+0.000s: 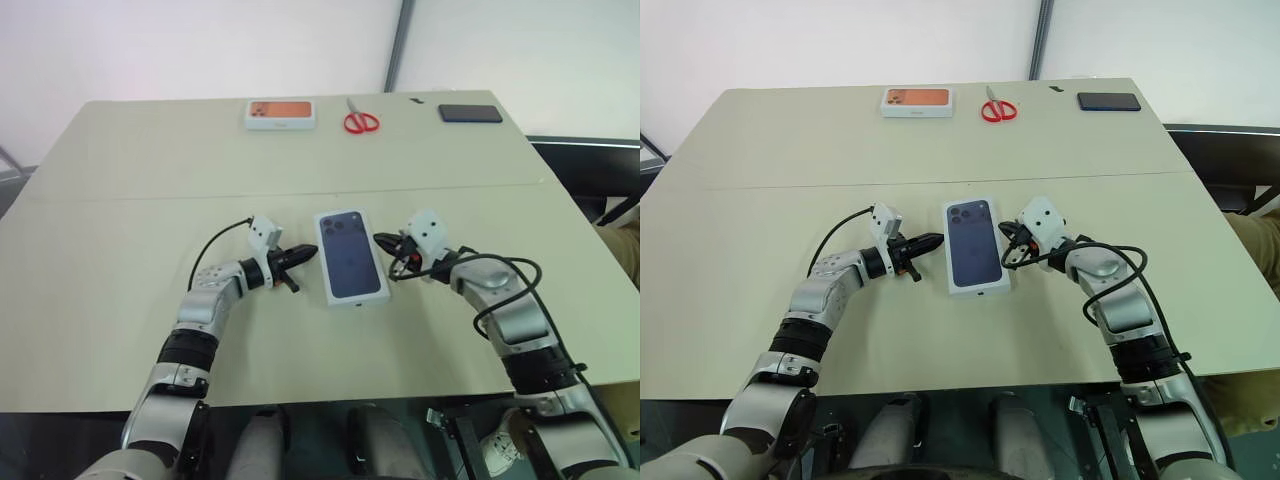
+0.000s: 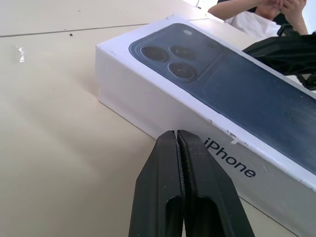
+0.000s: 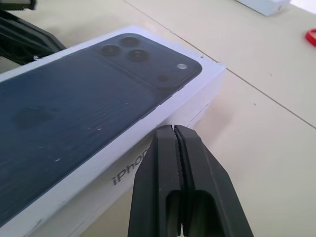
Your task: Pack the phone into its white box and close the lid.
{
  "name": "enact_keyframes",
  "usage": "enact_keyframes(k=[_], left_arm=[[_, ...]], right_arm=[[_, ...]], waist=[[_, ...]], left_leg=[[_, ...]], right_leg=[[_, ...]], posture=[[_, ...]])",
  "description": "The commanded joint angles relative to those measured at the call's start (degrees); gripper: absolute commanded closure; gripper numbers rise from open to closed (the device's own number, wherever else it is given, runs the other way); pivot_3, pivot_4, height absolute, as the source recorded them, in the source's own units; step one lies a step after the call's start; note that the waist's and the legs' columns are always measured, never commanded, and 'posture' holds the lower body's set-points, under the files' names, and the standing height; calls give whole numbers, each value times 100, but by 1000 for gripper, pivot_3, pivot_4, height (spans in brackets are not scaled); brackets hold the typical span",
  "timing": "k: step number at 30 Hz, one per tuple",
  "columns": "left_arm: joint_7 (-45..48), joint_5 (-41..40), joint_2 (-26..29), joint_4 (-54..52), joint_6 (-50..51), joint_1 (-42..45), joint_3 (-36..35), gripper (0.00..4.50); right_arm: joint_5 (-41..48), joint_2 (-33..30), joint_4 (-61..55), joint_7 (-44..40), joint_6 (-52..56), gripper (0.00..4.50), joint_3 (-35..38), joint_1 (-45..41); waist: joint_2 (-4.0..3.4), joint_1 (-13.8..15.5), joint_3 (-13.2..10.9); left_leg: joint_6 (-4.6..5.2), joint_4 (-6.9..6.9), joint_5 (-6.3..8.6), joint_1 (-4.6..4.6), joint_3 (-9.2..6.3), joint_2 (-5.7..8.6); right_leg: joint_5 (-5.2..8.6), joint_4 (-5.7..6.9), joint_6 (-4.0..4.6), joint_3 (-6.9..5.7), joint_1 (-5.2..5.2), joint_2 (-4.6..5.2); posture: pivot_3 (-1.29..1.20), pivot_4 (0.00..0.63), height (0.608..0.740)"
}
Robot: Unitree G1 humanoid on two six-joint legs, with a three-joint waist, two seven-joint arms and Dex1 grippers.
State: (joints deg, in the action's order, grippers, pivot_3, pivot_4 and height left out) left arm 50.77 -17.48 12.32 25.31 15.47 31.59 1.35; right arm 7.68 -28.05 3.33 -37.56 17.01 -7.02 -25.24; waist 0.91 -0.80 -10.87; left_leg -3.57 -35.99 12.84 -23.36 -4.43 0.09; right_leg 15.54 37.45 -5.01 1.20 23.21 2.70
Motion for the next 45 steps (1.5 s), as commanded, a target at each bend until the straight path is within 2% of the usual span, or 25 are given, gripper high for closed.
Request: enact_keyframes(k=[1, 10, 15, 21, 24, 31, 34, 38, 45], left_arm=[[-11, -72, -118, -294, -35, 70, 40, 4405], [-297, -300, -105, -615, 220, 180, -292, 4405], [-486, -387, -99, -640, 200, 426, -485, 4405], [-512, -293, -91, -518, 98, 508, -398, 4405], [-603, -470, -249, -471, 171, 620, -513, 4405], [-591, -250, -483, 236, -148, 846, -374, 4405], [-503, -115, -492, 354, -178, 781, -216, 4405], [-371, 164, -374, 446, -265, 552, 58, 4405], [-177, 76, -158, 161, -70, 292, 43, 4405]], right_arm=[[-225, 92, 98, -4, -201, 4451, -162, -176], [-531, -99, 197, -56, -264, 4451, -56, -207], [-236, 27, 366, 165, -42, 4451, 455, -635], [-302, 90, 477, 234, -234, 4451, 498, -948], [156, 279, 283, 96, -19, 4451, 699, -1021], [-418, 106, 31, -386, -83, 4451, -252, -553], [-321, 186, 1, -313, 172, 4451, -195, -501], [-700, -122, 44, -494, 62, 4451, -513, -261], [-161, -84, -577, -985, 288, 4451, -417, -28]], waist=[[0, -1, 0], [0, 0, 0], [0, 0, 0], [0, -12, 0], [0, -8, 0], [0, -7, 0], [0, -13, 0], [-1, -10, 1], [1, -9, 3]], left_leg=[[0, 0, 0, 0, 0, 0], [0, -1, 0, -1, 0, 1], [0, -2, 0, -1, 1, 1], [0, 1, 0, 1, 0, 0], [0, -1, 0, 0, 1, 1], [0, -4, 0, 0, 1, 3], [0, -4, 0, 0, 1, 3], [-1, -5, 0, 2, 1, 3], [0, -6, 0, 5, 0, 3]], right_leg=[[0, 0, 0, 0, 0, 0], [0, 1, -1, 0, 0, 1], [-1, 2, -1, 0, 1, 1], [-1, 3, -1, 0, 1, -1], [-1, 3, -1, 1, 1, 1], [-1, 6, -1, 0, 1, 1], [-1, 8, -2, 1, 2, 1], [-1, 10, -2, 1, 1, 0], [-1, 10, -2, 1, -4, 1]], posture=[[0, 150, 740], [0, 150, 740], [0, 150, 740], [0, 150, 740], [0, 150, 740], [0, 150, 740], [0, 150, 740], [0, 150, 740], [0, 150, 740]])
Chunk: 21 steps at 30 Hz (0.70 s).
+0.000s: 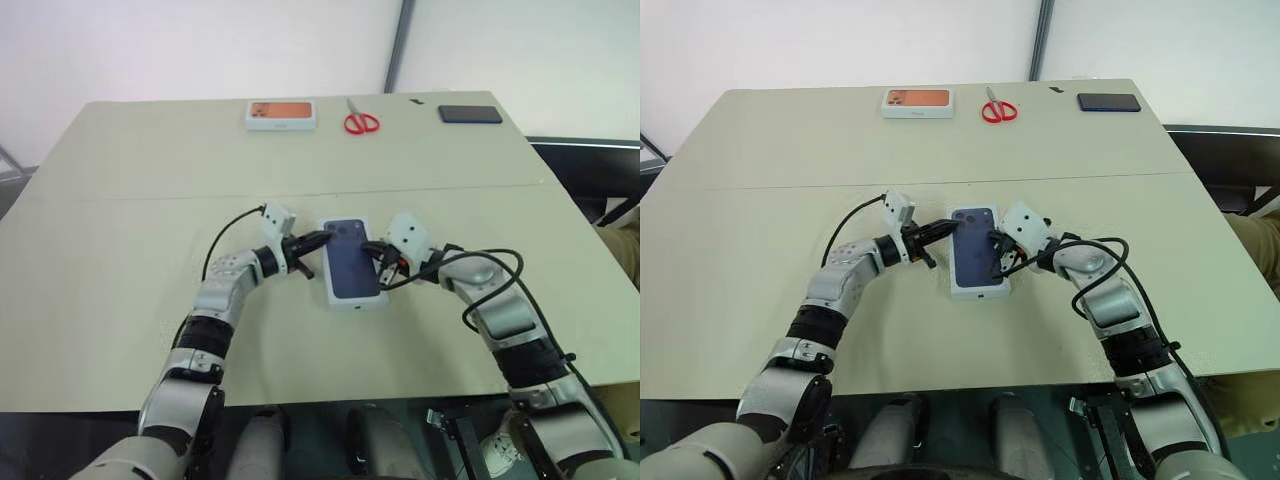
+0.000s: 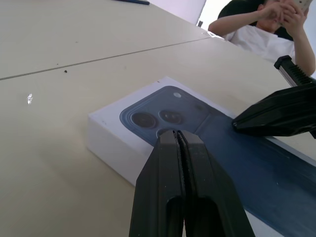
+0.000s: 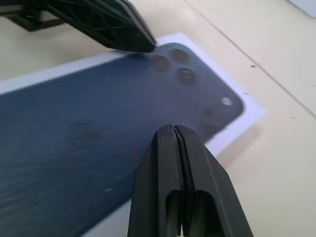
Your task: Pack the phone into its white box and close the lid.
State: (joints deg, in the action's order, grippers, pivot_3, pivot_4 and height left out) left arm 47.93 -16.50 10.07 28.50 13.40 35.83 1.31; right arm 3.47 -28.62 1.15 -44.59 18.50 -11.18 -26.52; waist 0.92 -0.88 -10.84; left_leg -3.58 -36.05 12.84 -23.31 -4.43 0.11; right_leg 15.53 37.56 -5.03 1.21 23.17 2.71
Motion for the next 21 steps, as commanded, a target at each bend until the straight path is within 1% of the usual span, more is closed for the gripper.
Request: enact_keyframes(k=[1, 4, 6, 8, 9, 10, 12, 15, 16, 18, 19, 20, 21], left_arm=[[134, -23, 91, -199, 169, -162, 60, 4405], [360, -74, 252, -645, 343, -368, 175, 4405], [341, -98, 353, -933, 457, -455, 137, 4405], [188, -238, 429, -1056, 681, -441, -92, 4405], [146, -480, 459, -1084, 1009, -392, -300, 4405], [144, -661, 516, -1175, 1169, -377, -482, 4156], [123, -714, 705, -1431, 1219, -427, -615, 3624], [77, -738, 988, -1864, 1092, -585, -787, 2161], [83, -759, 1093, -2001, 1073, -671, -845, 1799], [158, -730, 1362, -2326, 985, -926, -898, 709], [207, -769, 1526, -2429, 1006, -1081, -985, 289], [233, -809, 1636, -2494, 1023, -1187, -1040, 271], [239, -747, 1749, -2546, 826, -1318, -1105, 271]], right_arm=[[302, -55, -419, -367, 175, 4451, -2, 136], [398, -187, -592, -590, -37, 4451, 93, 246], [774, -157, -792, -704, 163, 4451, 330, 241], [1008, -79, -820, -646, 320, 4451, 514, 154], [1258, -26, -793, -666, 556, 4451, 636, 102], [1382, 14, -736, -626, 673, 4217, 735, 53], [1446, 32, -648, -614, 637, 3660, 818, -6], [1524, -4, -626, -686, 514, 2196, 910, -63], [1546, -74, -647, -764, 510, 1802, 924, -53], [1592, -286, -735, -1006, 449, 702, 972, 20], [1560, -438, -730, -1115, 375, 233, 990, 72], [1543, -543, -714, -1182, 319, 53, 1002, 105], [1497, -661, -660, -1236, 219, 53, 1019, 146]], waist=[[0, -2, 0], [0, -2, 0], [0, -1, 0], [0, 2, -1], [1, 2, -1], [1, 0, -1], [1, -18, -2], [0, -18, -2], [0, -18, -2], [-1, -12, -2], [-1, -10, -2], [-1, -9, -2], [-2, -6, -2]], left_leg=[[0, 1, 0, 0, 0, 0], [0, 1, 0, 0, -1, 0], [0, 1, 0, 0, -1, 0], [0, 1, 0, 0, -2, 0], [0, 0, 0, -1, -3, 0], [0, -1, 0, -2, -4, -1], [0, 0, 0, -2, -4, -1], [0, 6, 0, -2, -5, -3], [0, 6, 0, -2, -5, -3], [0, 5, 0, -2, -3, -3], [0, 5, 0, -2, -2, -3], [0, 4, 0, -2, -1, -3], [0, 5, 1, -2, -1, -3]], right_leg=[[0, 0, 0, 0, 0, 0], [0, 0, 0, 0, 0, 0], [0, 0, 0, 0, 0, 0], [0, 0, 0, 0, 0, 0], [0, 0, 0, 0, 0, 0], [0, 0, 0, 0, 0, 0], [0, 0, 0, 0, 2, 0], [0, 0, 1, -1, 6, -2], [0, 0, 0, 0, 6, -2], [0, 0, 1, 1, 6, 0], [0, 0, 0, 1, 5, 2], [0, 0, 1, 1, 5, 2], [0, 0, 1, 1, 5, 2]], posture=[[0, 150, 740], [0, 150, 740], [0, 150, 740], [0, 150, 740], [0, 150, 740], [0, 150, 740], [0, 150, 740], [0, 150, 740], [0, 150, 740], [0, 150, 740], [0, 150, 740], [0, 150, 740], [0, 150, 740]])
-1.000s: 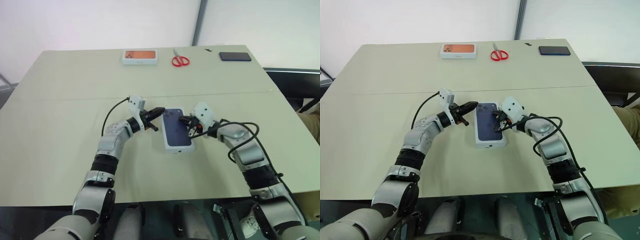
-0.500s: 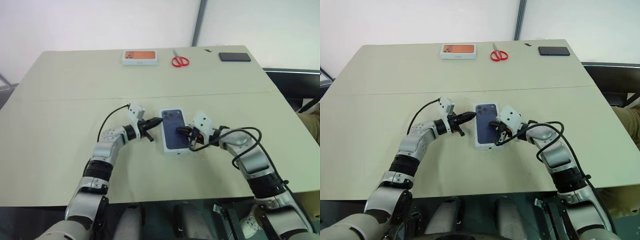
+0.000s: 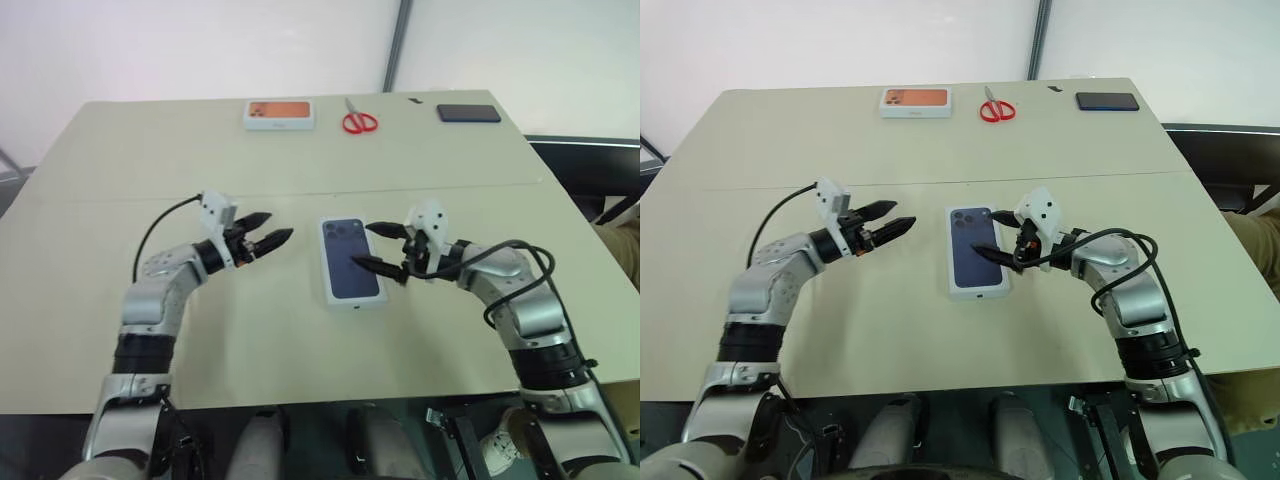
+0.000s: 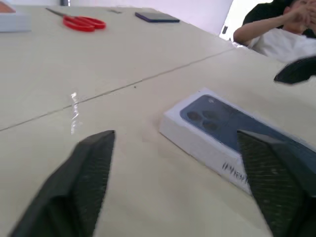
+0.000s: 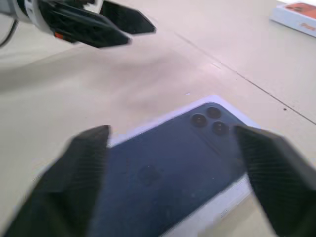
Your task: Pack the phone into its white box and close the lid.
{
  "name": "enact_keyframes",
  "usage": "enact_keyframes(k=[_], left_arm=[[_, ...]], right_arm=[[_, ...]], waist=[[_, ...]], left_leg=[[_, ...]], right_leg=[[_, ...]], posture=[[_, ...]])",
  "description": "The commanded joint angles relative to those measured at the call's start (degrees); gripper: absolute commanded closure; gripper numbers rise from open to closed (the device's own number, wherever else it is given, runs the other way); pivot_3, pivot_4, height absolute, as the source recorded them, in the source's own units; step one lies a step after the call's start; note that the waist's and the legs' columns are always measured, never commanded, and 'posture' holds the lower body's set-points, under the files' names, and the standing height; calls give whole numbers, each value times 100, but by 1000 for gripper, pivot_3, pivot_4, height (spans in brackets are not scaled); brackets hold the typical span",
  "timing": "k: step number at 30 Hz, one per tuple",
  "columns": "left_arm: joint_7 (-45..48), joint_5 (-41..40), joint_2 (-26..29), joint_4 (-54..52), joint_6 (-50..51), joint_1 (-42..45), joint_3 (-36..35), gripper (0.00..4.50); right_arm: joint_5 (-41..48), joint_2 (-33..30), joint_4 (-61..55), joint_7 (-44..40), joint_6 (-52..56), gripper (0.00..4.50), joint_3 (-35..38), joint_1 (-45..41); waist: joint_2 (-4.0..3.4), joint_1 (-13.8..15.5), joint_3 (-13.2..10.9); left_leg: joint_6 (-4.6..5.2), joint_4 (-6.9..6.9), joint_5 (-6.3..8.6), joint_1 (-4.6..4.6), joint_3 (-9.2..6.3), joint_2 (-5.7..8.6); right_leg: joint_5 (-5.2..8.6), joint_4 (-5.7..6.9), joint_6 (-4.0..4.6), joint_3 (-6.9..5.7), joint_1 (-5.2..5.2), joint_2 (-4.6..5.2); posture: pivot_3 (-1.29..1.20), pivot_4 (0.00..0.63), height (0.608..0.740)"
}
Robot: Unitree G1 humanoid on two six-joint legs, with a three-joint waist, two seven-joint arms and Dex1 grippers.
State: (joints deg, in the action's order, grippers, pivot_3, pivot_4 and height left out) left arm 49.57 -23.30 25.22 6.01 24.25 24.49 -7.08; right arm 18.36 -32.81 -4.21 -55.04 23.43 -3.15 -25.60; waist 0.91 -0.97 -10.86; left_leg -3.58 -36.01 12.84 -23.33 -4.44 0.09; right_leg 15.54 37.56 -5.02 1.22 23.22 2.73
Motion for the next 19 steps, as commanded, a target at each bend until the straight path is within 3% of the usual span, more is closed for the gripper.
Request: enact_keyframes(k=[1, 4, 12, 19], left_arm=[[50, -64, 372, -349, -145, -295, -313, 271], [-255, 190, 758, -462, -270, -717, -536, 271], [284, -318, 1314, -931, -572, -1880, -1313, 271], [334, -605, 1519, -1154, -403, -2210, -1605, 271]], right_arm=[[-19, -349, -31, -210, -344, 53, 272, 93], [25, -633, 206, -300, -608, 53, 553, 324], [449, -1045, 139, -678, -650, 53, 1117, 927], [178, -1223, 576, -792, -1038, 53, 1069, 1013]], waist=[[0, 9, 0], [1, 17, 0], [0, 4, -1], [-1, 36, -1]], left_leg=[[0, 0, 0, 0, 0, 0], [0, -1, 0, 0, 0, 0], [1, 1, 1, 1, 6, -4], [1, -2, 1, 2, 9, -6]], right_leg=[[0, 0, 0, 0, 0, 0], [1, 0, 1, 0, 0, 1], [1, -1, 3, 5, -1, 4], [2, -2, 4, 4, -3, 5]], posture=[[0, 150, 740], [0, 150, 740], [0, 150, 740], [0, 150, 740]])
